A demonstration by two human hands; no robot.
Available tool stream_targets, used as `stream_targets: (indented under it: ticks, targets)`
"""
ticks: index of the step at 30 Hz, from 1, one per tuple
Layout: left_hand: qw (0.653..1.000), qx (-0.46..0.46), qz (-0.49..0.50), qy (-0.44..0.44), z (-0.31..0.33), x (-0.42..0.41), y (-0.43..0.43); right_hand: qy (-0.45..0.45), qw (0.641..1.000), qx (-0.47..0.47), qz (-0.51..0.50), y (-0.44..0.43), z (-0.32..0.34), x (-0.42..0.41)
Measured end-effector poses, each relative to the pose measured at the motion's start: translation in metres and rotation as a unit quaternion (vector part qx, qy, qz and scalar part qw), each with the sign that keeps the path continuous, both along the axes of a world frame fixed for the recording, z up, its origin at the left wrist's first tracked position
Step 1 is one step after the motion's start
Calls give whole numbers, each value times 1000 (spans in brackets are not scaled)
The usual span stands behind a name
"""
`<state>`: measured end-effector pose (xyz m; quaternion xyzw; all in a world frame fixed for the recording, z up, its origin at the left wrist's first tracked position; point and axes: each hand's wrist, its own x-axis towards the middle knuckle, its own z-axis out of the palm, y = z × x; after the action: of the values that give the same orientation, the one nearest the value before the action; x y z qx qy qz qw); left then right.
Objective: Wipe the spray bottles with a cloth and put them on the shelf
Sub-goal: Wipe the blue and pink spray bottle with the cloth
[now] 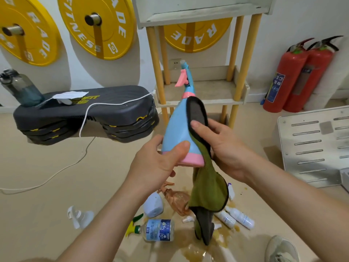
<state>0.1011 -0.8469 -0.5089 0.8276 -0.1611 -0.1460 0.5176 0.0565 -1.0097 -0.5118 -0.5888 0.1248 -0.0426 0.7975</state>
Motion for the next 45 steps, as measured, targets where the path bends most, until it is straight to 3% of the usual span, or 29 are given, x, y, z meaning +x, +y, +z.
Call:
stream_targets:
  ticks: [3, 6, 11, 15, 19, 22, 26, 29, 30, 31, 32, 34, 35, 37, 40, 43, 45]
  targets:
    - [998, -19, -46, 28, 7, 2, 3, 20, 997, 56, 44, 6, 5, 2]
    - [996, -4, -67, 56, 9, 5, 5, 16, 996, 85, -4, 12, 3, 5]
    - [998, -36, -54, -15, 12, 6, 0, -6, 987, 126, -103, 28, 4, 9]
    - [995, -40, -88, -21, 8, 1, -3, -26, 992, 0, -126, 28, -1, 12]
    - [993, -76, -66, 58, 9, 7, 1, 44, 987, -155, 7, 11, 12, 8]
    - [989, -38, -87, 112, 15, 13, 8, 89, 953, -289, 13, -5, 19, 8]
    - [972, -8, -137, 188, 17, 10, 16, 47, 906, -398, -138, -11, 20, 11]
    - [978, 27, -111, 175, 11, 8, 13, 35, 781, -592, -195, -7, 15, 10]
    - [980, 31, -95, 170, 9, 8, 12, 59, 759, -625, -173, -4, 14, 8]
    - [983, 27, -79, 163, 9, 8, 11, 97, 769, -617, -135, 0, 12, 6]
    - [988, 23, -62, 143, 9, 5, 8, 136, 815, -558, -83, 5, 11, 4]
    - [996, 83, -25, 37, 5, -3, 1, 163, 949, -270, 11, 21, 11, -1]
    - [988, 147, -3, -37, 0, -10, -4, 154, 978, -138, 21, 28, 9, -2]
    - [960, 233, 9, -157, -7, -26, -13, 111, 993, -18, -31, 34, -2, 0]
    - [962, 215, -84, -149, -13, -30, -8, 87, 995, -16, -49, 26, -8, 3]
    - [981, 50, -186, -22, 2, -13, 9, 93, 995, -24, -4, 2, 6, 0]
    - [983, -110, -135, 52, -1, 8, 19, 85, 995, 27, 54, -13, 21, -7]
